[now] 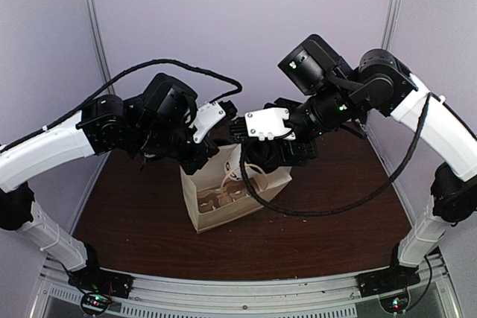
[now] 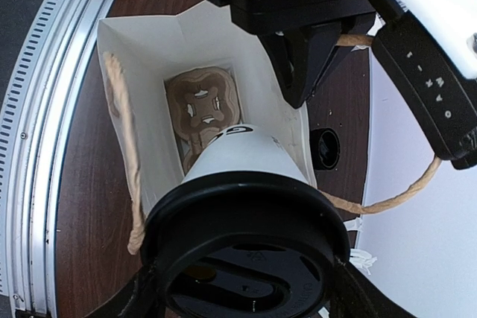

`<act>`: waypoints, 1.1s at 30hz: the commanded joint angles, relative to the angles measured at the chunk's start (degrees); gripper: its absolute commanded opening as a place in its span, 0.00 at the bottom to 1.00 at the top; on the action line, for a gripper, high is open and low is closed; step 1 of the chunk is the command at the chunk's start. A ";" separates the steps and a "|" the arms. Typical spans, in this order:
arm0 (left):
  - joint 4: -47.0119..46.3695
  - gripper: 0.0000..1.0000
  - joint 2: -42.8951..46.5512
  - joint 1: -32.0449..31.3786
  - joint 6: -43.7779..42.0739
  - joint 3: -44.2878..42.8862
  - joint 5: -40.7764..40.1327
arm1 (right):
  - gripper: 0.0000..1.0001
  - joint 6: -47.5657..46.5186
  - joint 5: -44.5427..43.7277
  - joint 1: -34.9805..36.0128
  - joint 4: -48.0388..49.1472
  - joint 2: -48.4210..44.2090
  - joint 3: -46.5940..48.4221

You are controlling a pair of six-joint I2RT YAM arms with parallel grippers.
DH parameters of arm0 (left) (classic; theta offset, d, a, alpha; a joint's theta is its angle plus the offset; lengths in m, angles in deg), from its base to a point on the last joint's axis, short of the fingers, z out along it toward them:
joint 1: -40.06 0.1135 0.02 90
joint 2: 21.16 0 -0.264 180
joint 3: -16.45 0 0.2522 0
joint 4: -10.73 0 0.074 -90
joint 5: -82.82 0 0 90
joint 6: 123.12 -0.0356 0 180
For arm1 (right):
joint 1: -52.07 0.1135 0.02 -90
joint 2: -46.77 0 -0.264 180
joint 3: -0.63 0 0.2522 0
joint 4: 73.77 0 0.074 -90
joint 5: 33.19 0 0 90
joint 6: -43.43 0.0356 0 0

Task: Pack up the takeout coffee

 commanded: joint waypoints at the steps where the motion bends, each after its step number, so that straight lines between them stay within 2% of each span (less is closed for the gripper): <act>1: -4.73 0.00 2.24 -0.30 0.23 1.11 0.91 | 0.69 -0.67 0.10 -0.44 1.57 1.35 2.71; 10: -4.43 0.00 2.68 -0.36 1.84 -0.10 3.13 | 0.69 -0.20 3.75 -0.29 2.44 4.54 0.04; 21: -4.25 0.00 2.88 -0.36 3.19 1.05 5.24 | 0.68 -1.38 1.02 3.90 1.38 4.31 -7.23; 22: -4.25 0.03 2.89 -0.36 3.31 1.01 5.59 | 0.68 -1.32 1.03 4.32 0.99 3.98 -7.81; 28: -4.66 0.52 4.10 -0.36 3.83 -0.11 8.70 | 0.67 1.53 0.10 6.03 -1.85 3.49 -9.65; 33: -6.65 0.63 7.46 -0.32 3.40 -0.32 8.65 | 0.67 2.69 0.89 6.06 -2.87 2.00 -12.06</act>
